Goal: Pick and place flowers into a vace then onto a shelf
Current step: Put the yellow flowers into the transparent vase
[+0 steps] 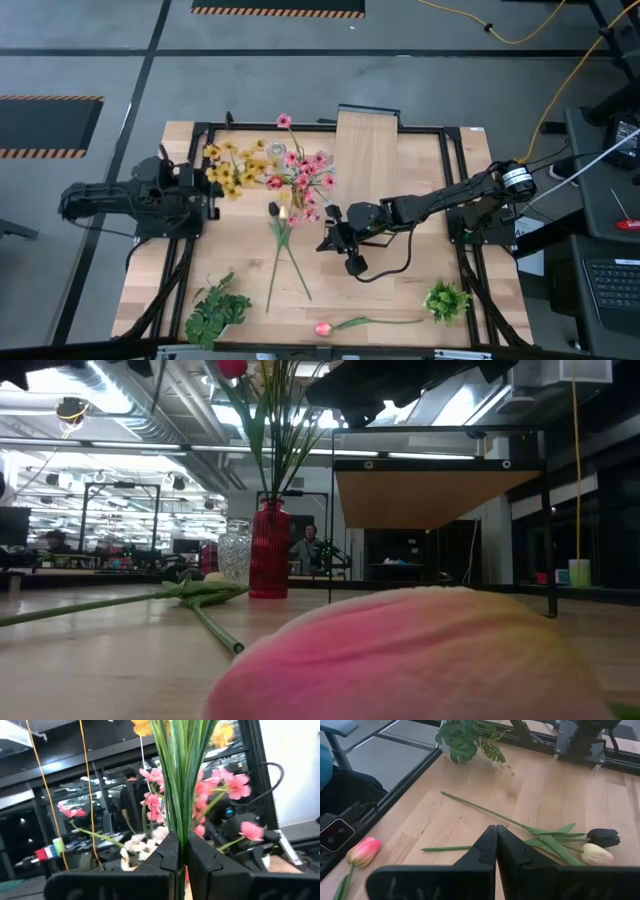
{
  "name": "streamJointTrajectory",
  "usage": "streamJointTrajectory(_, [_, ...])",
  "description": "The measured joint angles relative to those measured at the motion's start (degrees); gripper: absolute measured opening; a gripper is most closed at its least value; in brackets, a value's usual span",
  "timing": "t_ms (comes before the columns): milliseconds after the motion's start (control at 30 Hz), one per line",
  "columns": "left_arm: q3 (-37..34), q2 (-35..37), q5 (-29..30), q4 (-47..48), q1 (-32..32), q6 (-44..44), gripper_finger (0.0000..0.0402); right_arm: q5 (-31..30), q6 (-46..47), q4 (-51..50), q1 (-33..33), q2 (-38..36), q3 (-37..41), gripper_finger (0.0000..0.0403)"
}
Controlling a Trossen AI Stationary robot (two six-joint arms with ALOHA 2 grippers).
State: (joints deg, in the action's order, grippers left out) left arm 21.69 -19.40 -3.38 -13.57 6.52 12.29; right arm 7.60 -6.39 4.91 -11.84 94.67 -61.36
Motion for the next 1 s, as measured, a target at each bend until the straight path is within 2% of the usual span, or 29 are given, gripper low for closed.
streamJointTrajectory(167, [0.0, -4.0, -5.8, -2.6, 9.5, -1.5, 0.0012, 0.0, 0.0, -0.2, 0.0, 0.0, 0.0, 0.0010])
streamJointTrajectory(500, [0.0, -6.0, -15.2, -11.1, 25.7, -6.5, 0.0012, 0.0, -0.1, -0.6, 0.0, 0.0, 0.0, 0.0010])
streamJointTrajectory(833, [0.0, -22.3, -19.3, -28.2, 34.4, -12.7, 0.0012, 0.0, -0.1, 0.5, 0.0, 0.0, 0.0, 0.0010])
streamJointTrajectory(900, [-0.1, -24.6, -19.3, -29.9, 35.3, -13.9, 0.0012, 0.0, 0.0, 0.5, 0.0, 0.0, 0.0, 0.0010])
streamJointTrajectory(1000, [-2.7, -27.5, -19.3, -37.7, 35.8, -16.0, 0.0012, 0.0, 0.0, 0.4, 0.0, 0.0, 0.0, 0.0010])
